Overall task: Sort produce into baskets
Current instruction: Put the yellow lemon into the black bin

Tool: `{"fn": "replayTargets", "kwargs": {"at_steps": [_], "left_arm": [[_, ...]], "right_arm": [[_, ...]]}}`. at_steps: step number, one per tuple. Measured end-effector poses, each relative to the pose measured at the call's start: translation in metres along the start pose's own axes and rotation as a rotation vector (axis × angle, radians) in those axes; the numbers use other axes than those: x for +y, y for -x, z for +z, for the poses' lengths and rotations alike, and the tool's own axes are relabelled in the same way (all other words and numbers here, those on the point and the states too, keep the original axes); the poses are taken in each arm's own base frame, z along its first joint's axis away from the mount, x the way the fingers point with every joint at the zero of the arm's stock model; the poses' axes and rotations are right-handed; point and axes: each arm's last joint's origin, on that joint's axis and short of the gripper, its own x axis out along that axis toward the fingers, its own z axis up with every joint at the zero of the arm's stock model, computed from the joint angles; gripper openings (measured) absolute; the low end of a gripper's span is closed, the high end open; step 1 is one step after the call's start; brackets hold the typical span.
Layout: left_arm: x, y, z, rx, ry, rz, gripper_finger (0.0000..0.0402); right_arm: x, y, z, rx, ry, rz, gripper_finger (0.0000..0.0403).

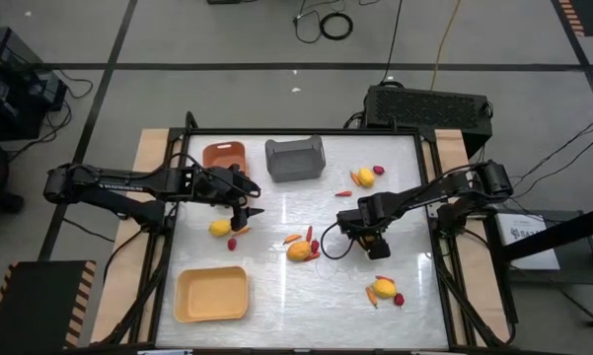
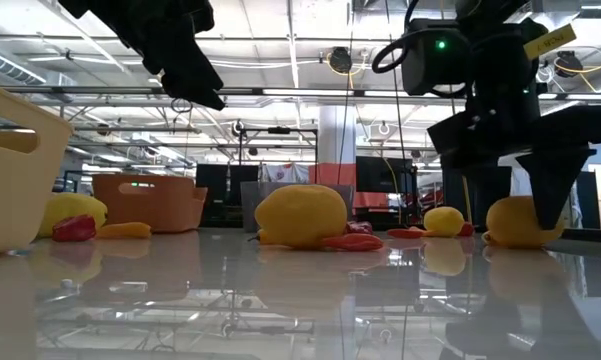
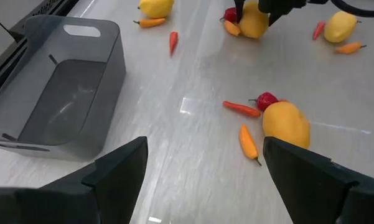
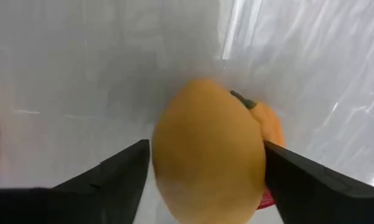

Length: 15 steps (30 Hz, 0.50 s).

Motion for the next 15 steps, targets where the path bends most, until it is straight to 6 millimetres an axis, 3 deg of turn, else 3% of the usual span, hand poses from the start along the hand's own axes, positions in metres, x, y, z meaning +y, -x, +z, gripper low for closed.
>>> {"fn": "replayTargets", "kwargs": {"at_steps": [6,11,15], "left_arm": [[0.001,0.004,-0.001,0.010,0.104,-0.006,0.0326],[0.006,0.020,-0.008,0.052,0.132,0.012,0.0326],[0.013,0.036,-0.015,0.089,0.181,0.047,0.0326]], "right_arm": [[0.000,0.014,0.005,0.003,-0.036,0.020,0.0213],[-0.005,0.053,0.025,-0.111,0.016,0.020,0.0232],[-0.023,0.091,0.045,-0.293,0.058,-0.008,0.0245]]}}
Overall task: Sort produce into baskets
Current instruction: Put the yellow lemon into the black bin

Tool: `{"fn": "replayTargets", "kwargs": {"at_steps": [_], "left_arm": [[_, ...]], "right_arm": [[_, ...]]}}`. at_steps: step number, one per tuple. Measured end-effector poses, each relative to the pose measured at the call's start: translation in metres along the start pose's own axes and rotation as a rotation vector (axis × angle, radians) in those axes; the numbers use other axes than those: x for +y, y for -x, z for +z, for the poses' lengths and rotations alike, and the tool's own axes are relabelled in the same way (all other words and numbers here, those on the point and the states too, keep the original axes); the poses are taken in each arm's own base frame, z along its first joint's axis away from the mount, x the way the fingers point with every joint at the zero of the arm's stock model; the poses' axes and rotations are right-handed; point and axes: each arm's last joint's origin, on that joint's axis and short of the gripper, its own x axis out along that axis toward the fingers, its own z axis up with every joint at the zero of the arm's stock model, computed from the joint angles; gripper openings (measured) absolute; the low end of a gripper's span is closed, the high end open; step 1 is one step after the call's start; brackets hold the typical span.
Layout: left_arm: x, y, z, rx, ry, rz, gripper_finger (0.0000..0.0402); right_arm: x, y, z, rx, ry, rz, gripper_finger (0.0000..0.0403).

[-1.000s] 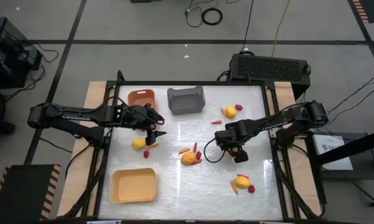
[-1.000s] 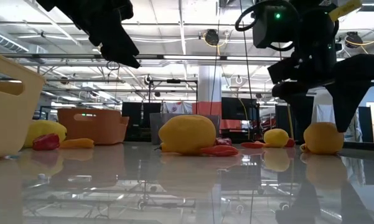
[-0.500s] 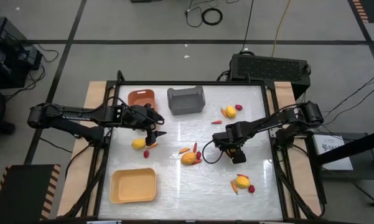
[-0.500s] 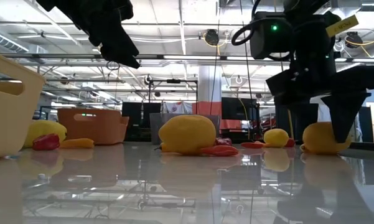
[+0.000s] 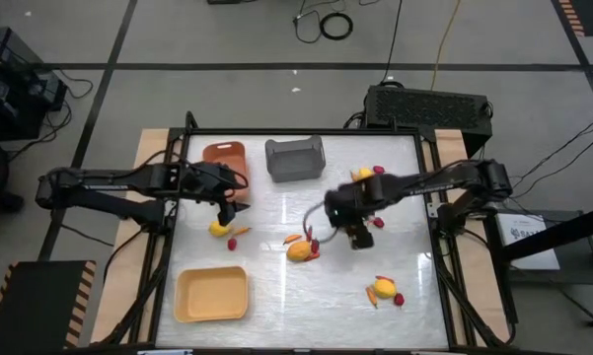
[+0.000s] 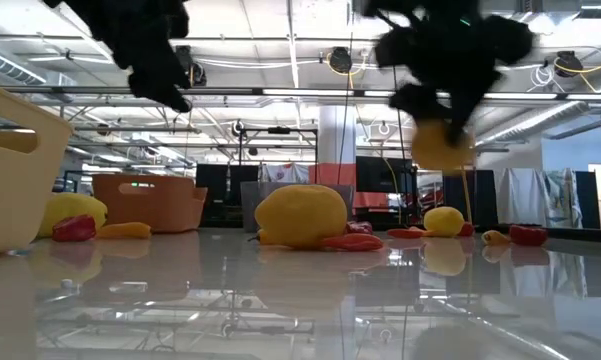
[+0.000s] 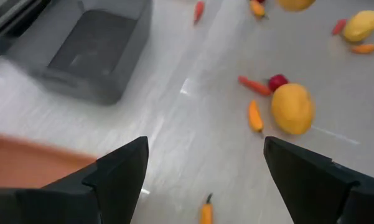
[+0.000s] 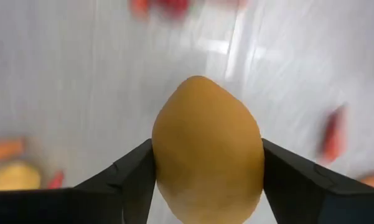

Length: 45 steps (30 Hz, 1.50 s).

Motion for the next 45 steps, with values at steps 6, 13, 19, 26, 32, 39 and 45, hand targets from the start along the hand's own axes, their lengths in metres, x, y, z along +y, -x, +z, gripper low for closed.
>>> {"fn": "replayTargets", "kwargs": {"at_steps": [6,13,19,26,32,39,45], "left_arm": [[0.007,0.014,-0.004,-0.006,0.044,0.022,0.0326],[0.011,0.022,-0.015,0.069,0.038,0.084,0.0326],[0.018,0.039,-0.027,-0.033,0.042,0.162,0.0326],[0.026,0.046,-0.049,-0.148,0.177,0.167,0.0326],[0.029,0.037,-0.061,-0.186,0.229,0.172,0.0326],[0.028,0.033,-0.058,-0.238,0.250,0.151,0.0326],[0.028,0.033,-0.057,-0.239,0.243,0.151,0.0326]], "right_arm": [[-0.060,0.038,0.029,-0.335,-0.069,-0.128,0.0238],[-0.137,0.041,0.032,-0.578,-0.384,-0.245,0.0243],[-0.174,0.007,0.029,-0.560,-0.557,-0.246,0.0248],[-0.188,-0.023,0.032,-0.546,-0.672,-0.219,0.0249],[-0.195,-0.026,0.029,-0.553,-0.743,-0.220,0.0249],[-0.203,-0.026,0.022,-0.544,-0.842,-0.212,0.0276],[-0.201,-0.028,0.019,-0.505,-0.854,-0.203,0.0326]]}}
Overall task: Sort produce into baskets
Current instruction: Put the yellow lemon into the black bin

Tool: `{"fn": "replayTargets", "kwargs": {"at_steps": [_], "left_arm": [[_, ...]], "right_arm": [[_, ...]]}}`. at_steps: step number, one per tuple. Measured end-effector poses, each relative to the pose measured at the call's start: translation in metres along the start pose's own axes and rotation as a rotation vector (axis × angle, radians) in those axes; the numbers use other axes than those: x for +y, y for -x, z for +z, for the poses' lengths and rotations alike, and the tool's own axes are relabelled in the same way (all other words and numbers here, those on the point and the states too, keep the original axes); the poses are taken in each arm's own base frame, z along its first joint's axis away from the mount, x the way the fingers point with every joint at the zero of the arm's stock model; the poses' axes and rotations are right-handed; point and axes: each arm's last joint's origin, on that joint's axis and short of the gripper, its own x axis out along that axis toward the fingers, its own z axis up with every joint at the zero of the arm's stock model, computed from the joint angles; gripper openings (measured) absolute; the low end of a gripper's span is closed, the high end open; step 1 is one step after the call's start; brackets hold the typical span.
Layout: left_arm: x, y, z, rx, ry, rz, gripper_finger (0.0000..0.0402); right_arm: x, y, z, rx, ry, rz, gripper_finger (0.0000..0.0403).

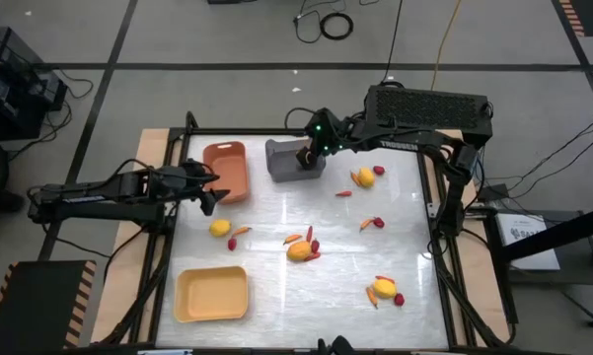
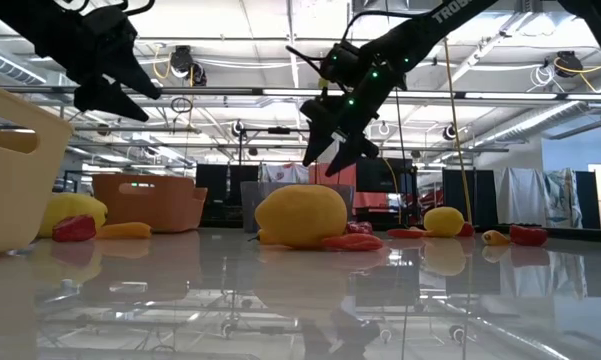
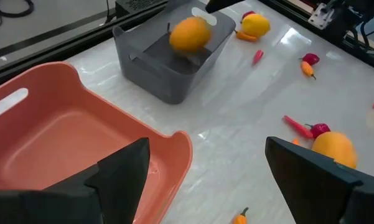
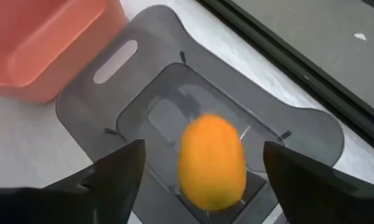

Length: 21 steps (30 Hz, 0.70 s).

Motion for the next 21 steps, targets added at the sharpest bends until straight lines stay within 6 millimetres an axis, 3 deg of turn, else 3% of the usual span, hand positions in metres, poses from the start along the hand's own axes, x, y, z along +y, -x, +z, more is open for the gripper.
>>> {"fn": "replayTargets", "kwargs": {"at_steps": [5,10,15,21], "left_arm": [[0.000,0.000,0.000,0.001,0.001,0.000,0.0326],[0.000,0.000,0.000,0.003,0.003,0.001,0.0326],[0.000,0.000,0.000,0.003,0.004,0.001,0.0326],[0.000,0.000,0.000,0.003,0.004,0.001,0.0326]], "right_arm": [[0.000,0.003,0.002,0.015,-0.007,0.008,0.0354],[0.002,0.017,0.011,0.086,-0.022,-0.015,0.0356],[0.002,0.037,0.008,0.283,-0.004,-0.078,0.0356],[-0.010,0.050,-0.011,0.514,-0.055,-0.212,0.0356]]}}
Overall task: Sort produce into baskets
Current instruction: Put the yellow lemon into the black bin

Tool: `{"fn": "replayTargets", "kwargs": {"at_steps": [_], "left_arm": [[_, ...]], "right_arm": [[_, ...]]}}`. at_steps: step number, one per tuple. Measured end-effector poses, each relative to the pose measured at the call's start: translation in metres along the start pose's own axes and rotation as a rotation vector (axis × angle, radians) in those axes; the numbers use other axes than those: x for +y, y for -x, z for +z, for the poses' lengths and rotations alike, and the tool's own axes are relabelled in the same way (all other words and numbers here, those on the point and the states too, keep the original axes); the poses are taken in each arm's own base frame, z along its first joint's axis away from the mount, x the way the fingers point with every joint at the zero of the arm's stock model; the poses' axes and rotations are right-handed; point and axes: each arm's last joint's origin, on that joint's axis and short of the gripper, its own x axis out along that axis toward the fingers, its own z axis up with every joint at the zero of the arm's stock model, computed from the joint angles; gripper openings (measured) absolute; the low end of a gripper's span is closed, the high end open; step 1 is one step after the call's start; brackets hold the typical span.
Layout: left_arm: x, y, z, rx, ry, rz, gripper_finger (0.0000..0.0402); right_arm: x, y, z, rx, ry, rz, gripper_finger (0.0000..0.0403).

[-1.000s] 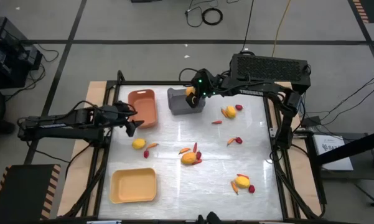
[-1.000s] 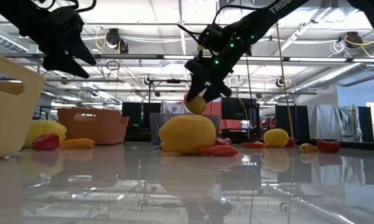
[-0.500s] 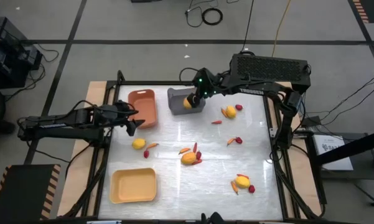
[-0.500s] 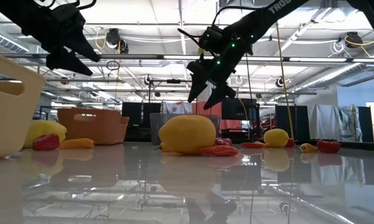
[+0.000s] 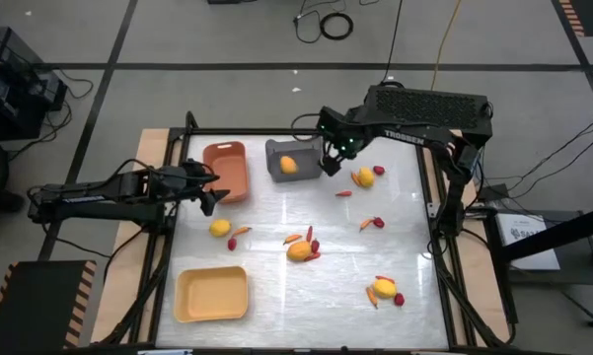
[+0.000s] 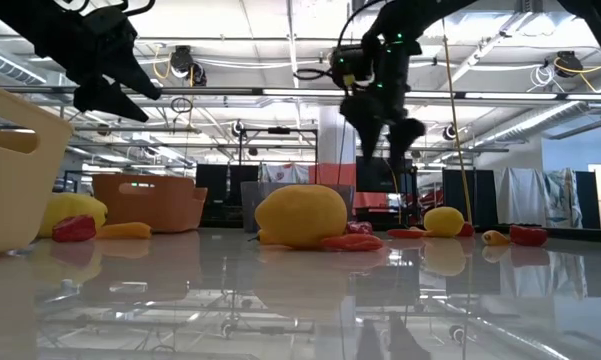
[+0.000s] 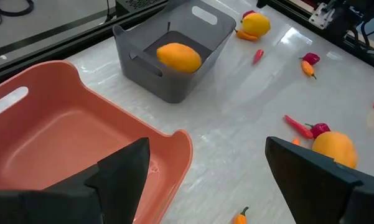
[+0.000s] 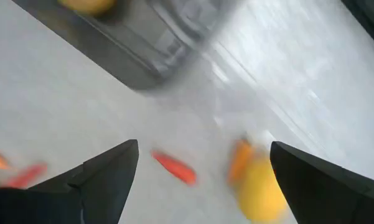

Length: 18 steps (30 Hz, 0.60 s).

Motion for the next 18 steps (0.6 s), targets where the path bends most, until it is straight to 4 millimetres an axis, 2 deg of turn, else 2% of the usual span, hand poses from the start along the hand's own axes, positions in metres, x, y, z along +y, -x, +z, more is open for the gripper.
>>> {"fn": "replayTargets", "kwargs": {"at_steps": [5,8,12,18], "left_arm": [[0.000,0.000,0.000,-0.002,0.001,0.003,0.0326],[0.000,0.000,0.000,-0.005,0.003,0.009,0.0326],[0.001,0.000,0.001,-0.022,0.028,0.034,0.0326],[0.000,0.000,0.004,-0.056,0.038,0.036,0.0326]], "right_arm": [[-0.010,-0.002,-0.008,0.013,-0.003,-0.044,0.0356],[-0.026,-0.004,-0.017,0.022,-0.051,-0.057,0.0356],[-0.045,-0.021,-0.033,0.030,-0.153,-0.068,0.0356],[-0.053,-0.048,-0.055,0.050,-0.247,-0.078,0.0356]]}}
